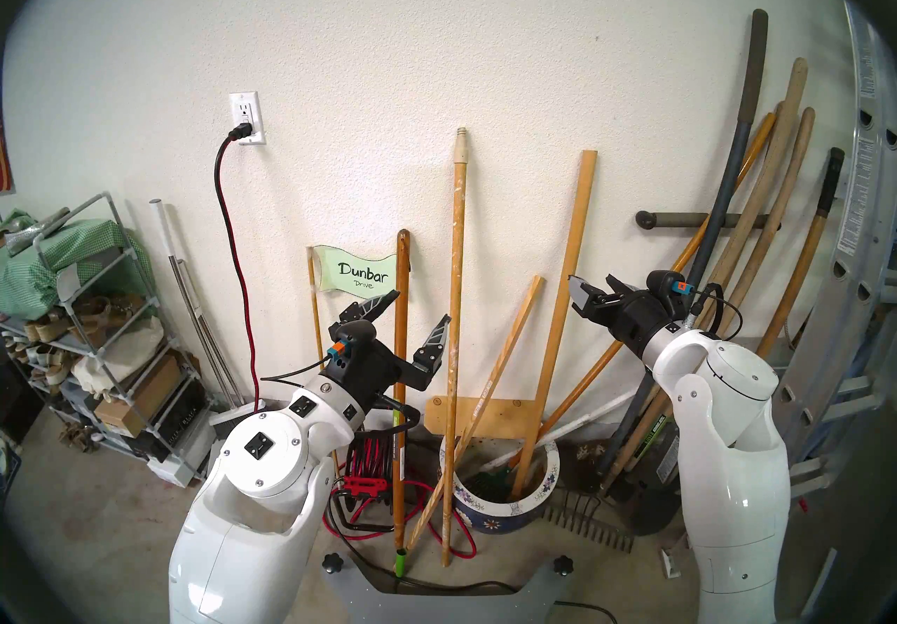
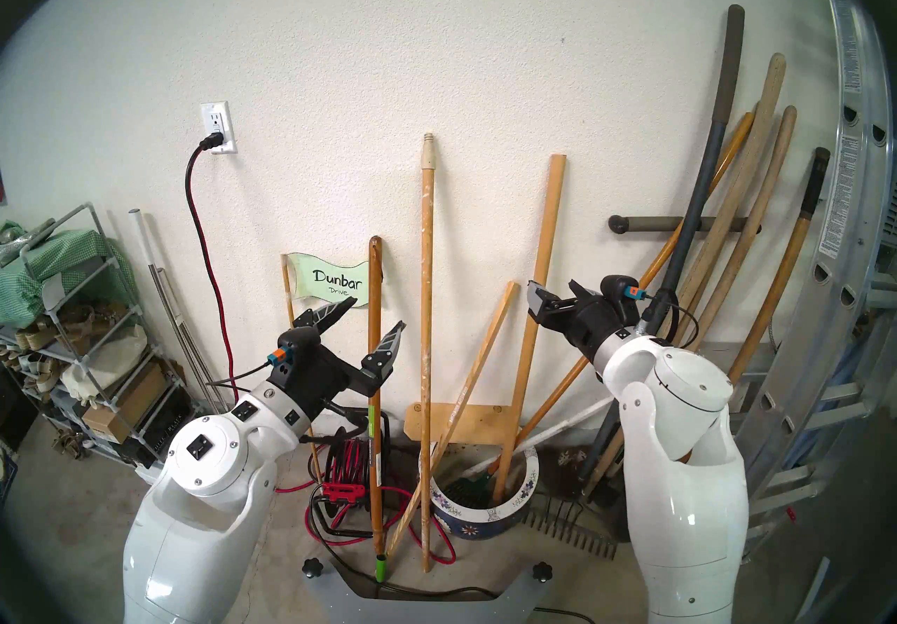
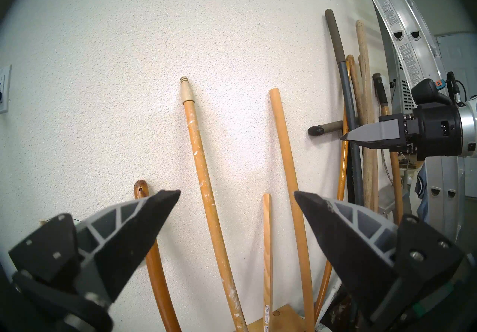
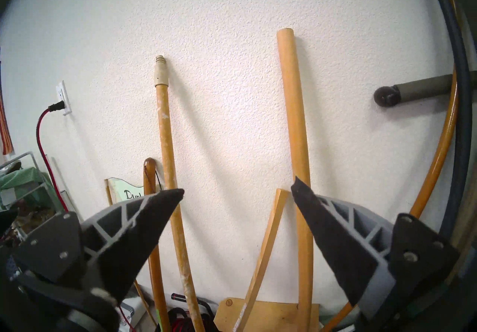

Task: Put wooden sticks into the pot

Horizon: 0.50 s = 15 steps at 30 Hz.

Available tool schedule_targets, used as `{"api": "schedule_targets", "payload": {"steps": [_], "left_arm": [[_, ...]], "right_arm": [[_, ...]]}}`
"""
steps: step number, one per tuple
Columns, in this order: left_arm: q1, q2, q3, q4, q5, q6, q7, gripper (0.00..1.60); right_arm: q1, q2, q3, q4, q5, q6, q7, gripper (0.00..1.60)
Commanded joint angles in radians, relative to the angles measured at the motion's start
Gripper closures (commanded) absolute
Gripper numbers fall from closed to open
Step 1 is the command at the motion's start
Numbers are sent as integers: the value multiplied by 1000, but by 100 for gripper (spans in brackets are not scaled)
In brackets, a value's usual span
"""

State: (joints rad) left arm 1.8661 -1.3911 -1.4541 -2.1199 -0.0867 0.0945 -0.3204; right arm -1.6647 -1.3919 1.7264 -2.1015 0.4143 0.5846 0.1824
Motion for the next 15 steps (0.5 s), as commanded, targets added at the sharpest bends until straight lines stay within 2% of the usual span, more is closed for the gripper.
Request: {"api": "schedule_targets", "payload": {"steps": [1,15], "left_arm": [[0,0,0,0,0,0,0,0],[0,0,0,0,0,0,0,0]], "right_arm": [[-3,-5,-6,-15,-1,5,-4,0],[-3,-2,-8,-16,4,5,-9,0]]}}
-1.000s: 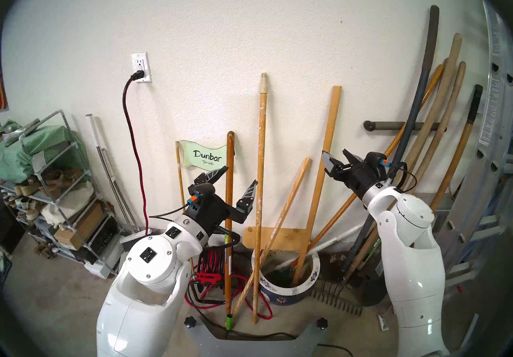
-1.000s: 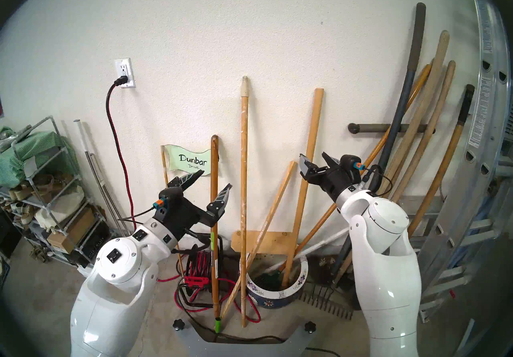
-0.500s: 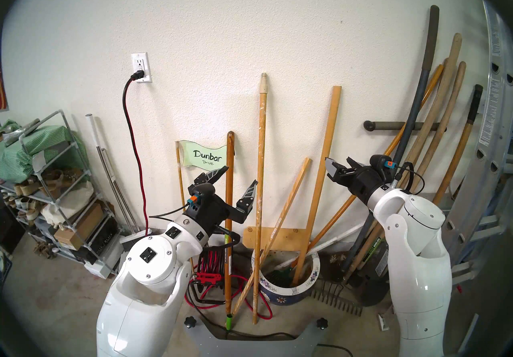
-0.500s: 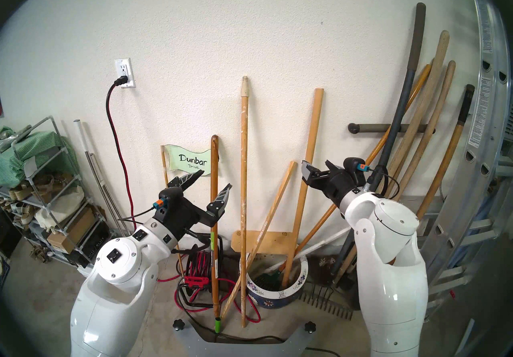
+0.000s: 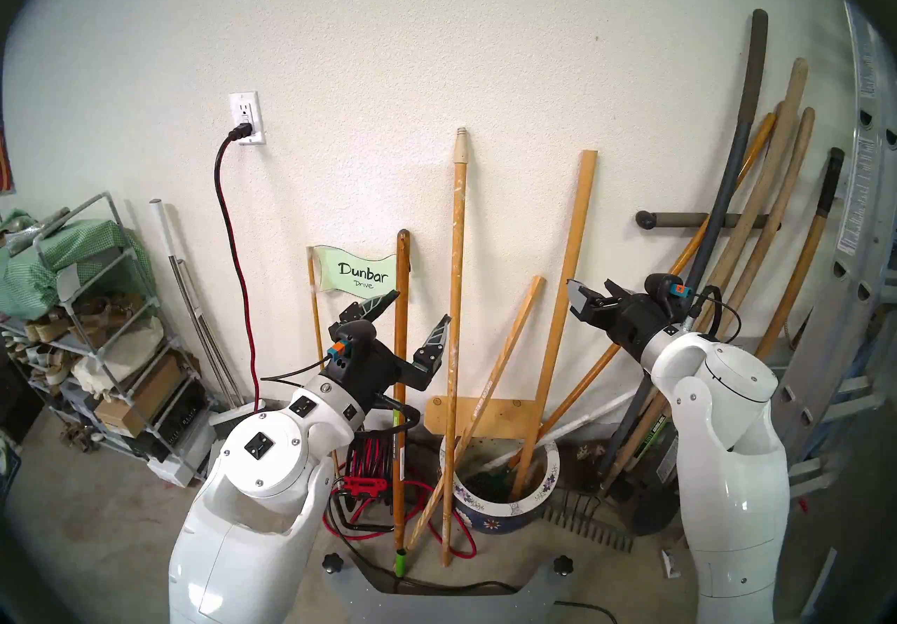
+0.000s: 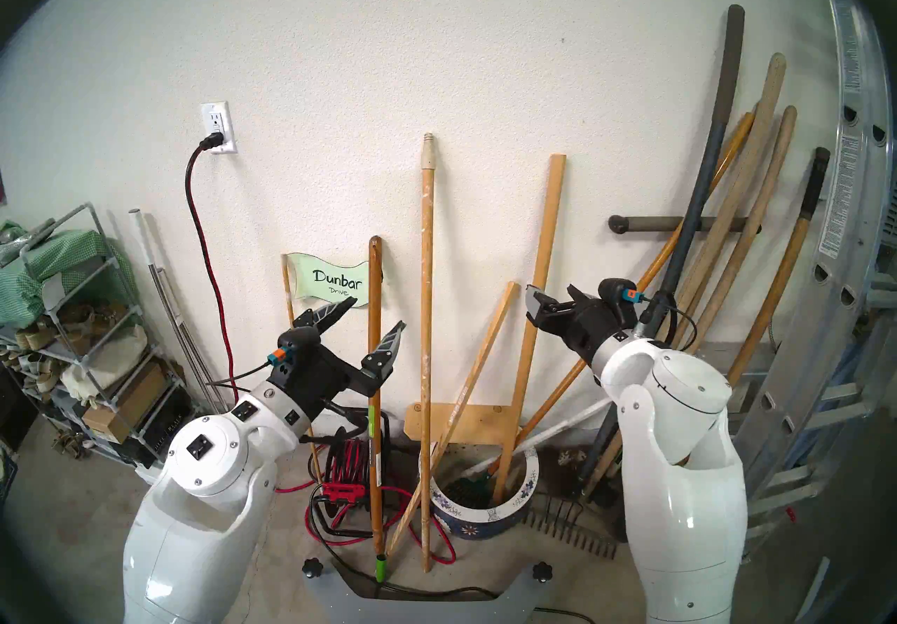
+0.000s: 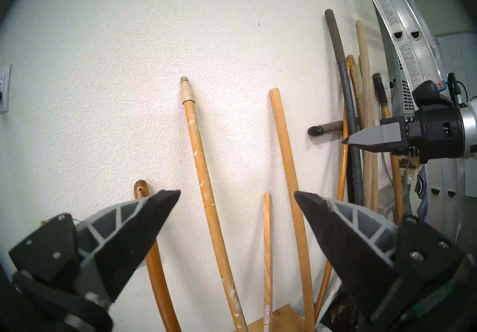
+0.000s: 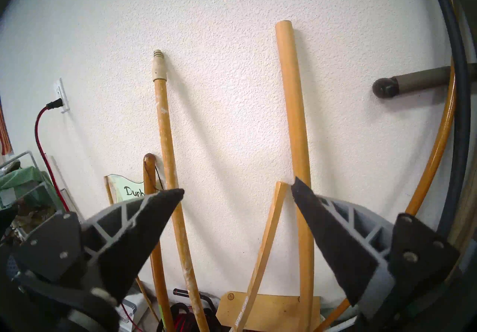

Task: Put wooden sticks into the pot

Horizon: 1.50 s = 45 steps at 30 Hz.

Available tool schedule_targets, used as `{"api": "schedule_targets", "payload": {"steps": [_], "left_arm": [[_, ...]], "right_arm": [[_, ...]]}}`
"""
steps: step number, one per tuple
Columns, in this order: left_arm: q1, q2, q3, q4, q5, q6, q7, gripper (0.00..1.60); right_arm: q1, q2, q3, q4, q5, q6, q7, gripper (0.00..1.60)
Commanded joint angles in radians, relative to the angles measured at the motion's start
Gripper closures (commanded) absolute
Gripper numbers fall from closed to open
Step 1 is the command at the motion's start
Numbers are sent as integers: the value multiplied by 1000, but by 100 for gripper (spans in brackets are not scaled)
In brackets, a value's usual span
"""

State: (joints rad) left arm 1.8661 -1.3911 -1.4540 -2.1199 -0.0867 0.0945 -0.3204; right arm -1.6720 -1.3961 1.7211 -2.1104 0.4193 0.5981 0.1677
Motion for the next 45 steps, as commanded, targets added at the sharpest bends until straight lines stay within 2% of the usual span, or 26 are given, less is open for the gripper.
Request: {"api": "schedule_targets", "payload": {"steps": [1,10,12,13,17,31,45], "left_arm": [[0,0,0,0,0,0,0,0],[0,0,0,0,0,0,0,0],[0,0,0,0,0,0,0,0],[0,0,0,0,0,0,0,0],[0,0,0,0,0,0,0,0],[0,0,0,0,0,0,0,0],[0,0,0,0,0,0,0,0]], "right_arm": [[4,3,-3,-7,-1,-8,5,0],[4,5,-4,-7,1,-10,3,0],[10,-5,-6,8,3,-38,6,0],[15,13,-10,23,6,-51,33,0],[49,-2,-42,81,8,-76,41,0],[181,-22,-209,311,-65,-215,78,0],[275,-37,-277,494,-120,-306,108,0]]}}
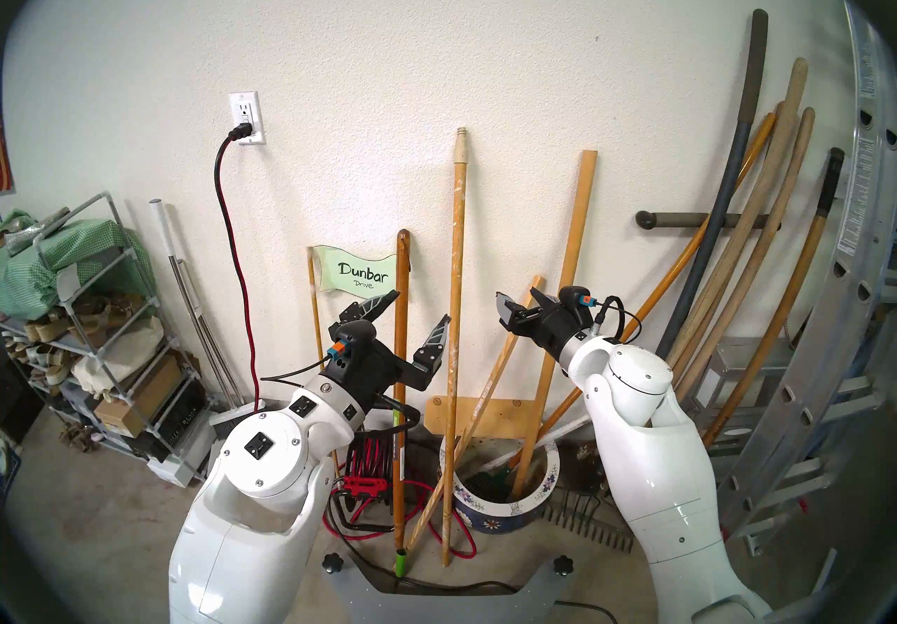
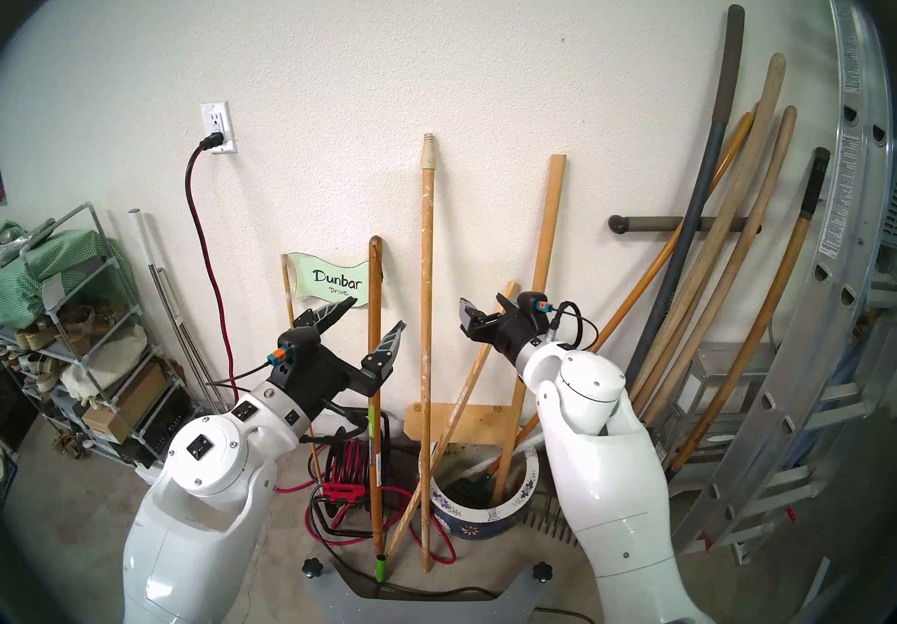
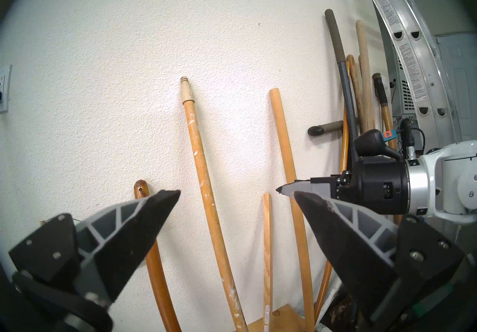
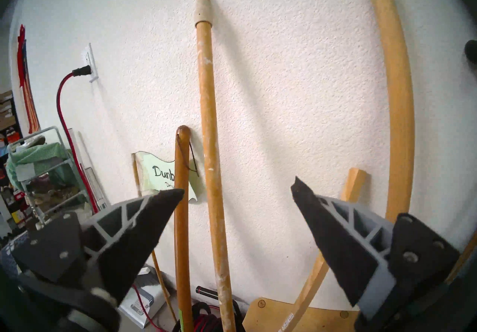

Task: Put wooden sticks into the pot

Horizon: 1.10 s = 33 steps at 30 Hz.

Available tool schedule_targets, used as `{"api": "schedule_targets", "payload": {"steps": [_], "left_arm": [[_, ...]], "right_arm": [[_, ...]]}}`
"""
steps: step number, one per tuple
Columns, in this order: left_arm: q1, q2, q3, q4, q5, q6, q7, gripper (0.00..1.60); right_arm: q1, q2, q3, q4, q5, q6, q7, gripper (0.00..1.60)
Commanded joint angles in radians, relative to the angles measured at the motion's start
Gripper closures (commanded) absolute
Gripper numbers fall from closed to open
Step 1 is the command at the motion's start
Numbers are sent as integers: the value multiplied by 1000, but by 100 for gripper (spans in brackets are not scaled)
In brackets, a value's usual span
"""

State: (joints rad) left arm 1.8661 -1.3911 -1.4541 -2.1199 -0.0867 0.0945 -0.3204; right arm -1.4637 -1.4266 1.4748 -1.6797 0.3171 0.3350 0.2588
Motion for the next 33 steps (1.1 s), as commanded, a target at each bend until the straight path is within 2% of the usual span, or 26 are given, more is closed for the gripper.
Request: {"api": "schedule_targets", "payload": {"steps": [1,18,33], "left_arm": [[0,0,0,0,0,0,0,0],[0,0,0,0,0,0,0,0],[0,0,0,0,0,0,0,0]], "right_arm": [[74,-7,-36,76,-22,-47,23,0],[142,-41,-95,236,-75,-101,40,0],[225,-105,-133,388,-130,-159,-9,0]]}}
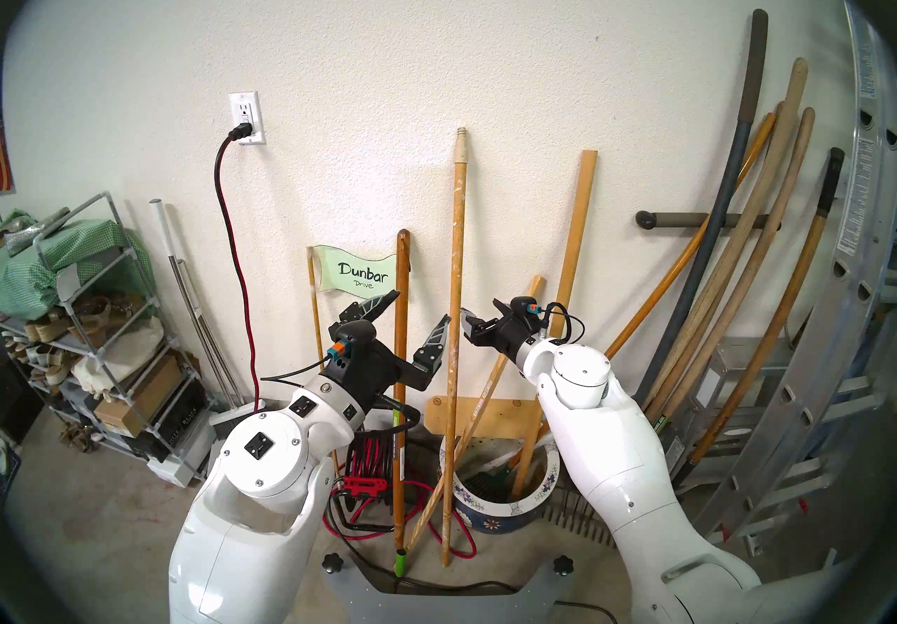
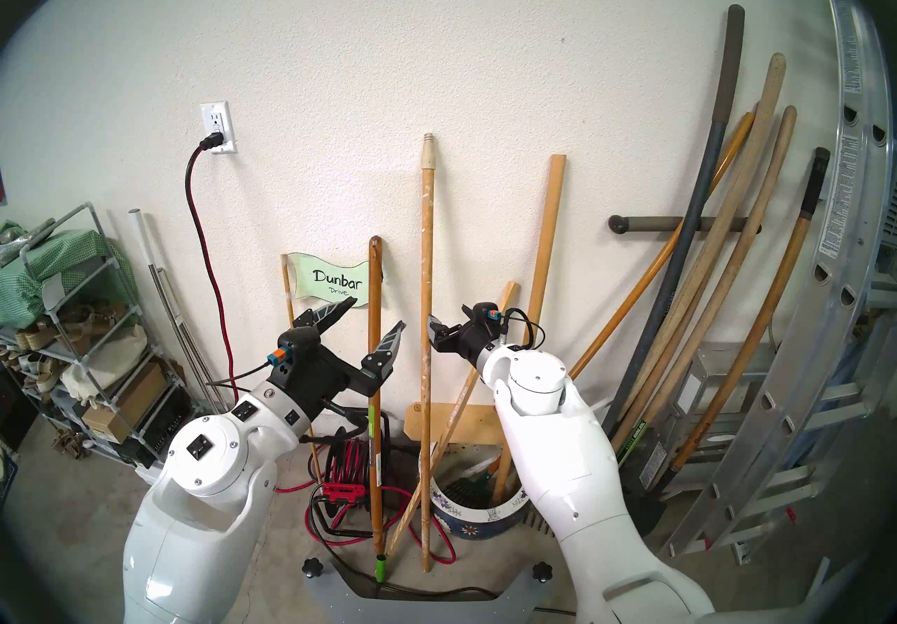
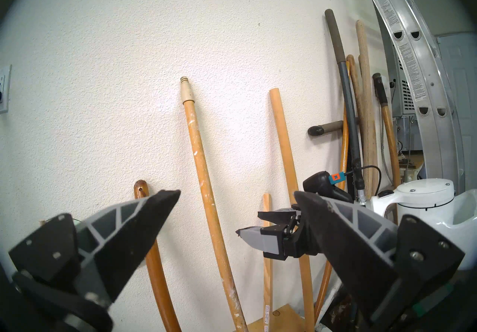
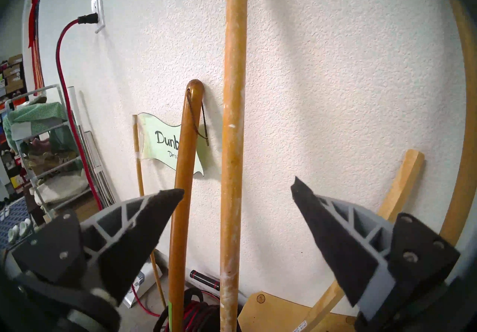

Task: Put wooden sticks into the pot

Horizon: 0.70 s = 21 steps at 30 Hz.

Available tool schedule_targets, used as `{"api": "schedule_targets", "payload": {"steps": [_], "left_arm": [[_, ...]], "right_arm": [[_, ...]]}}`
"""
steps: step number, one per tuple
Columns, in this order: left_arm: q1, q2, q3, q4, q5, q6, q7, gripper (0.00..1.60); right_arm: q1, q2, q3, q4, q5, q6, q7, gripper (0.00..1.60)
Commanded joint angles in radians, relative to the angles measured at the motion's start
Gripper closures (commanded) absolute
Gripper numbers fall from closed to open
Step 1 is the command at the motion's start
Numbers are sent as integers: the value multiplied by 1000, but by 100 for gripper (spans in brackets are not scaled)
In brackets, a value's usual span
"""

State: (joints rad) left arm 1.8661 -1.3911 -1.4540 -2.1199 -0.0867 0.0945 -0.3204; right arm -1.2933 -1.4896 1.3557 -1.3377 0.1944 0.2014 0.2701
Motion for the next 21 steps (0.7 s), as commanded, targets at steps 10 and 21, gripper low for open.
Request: {"api": "schedule_targets", "payload": {"steps": [10,21], "left_arm": [[0,0,0,0,0,0,0,0],[0,0,0,0,0,0,0,0]], "right_arm": [[111,-85,-17,153,-19,-47,-56,0],[187,-135,-21,310,-35,-100,-94,0]]}}
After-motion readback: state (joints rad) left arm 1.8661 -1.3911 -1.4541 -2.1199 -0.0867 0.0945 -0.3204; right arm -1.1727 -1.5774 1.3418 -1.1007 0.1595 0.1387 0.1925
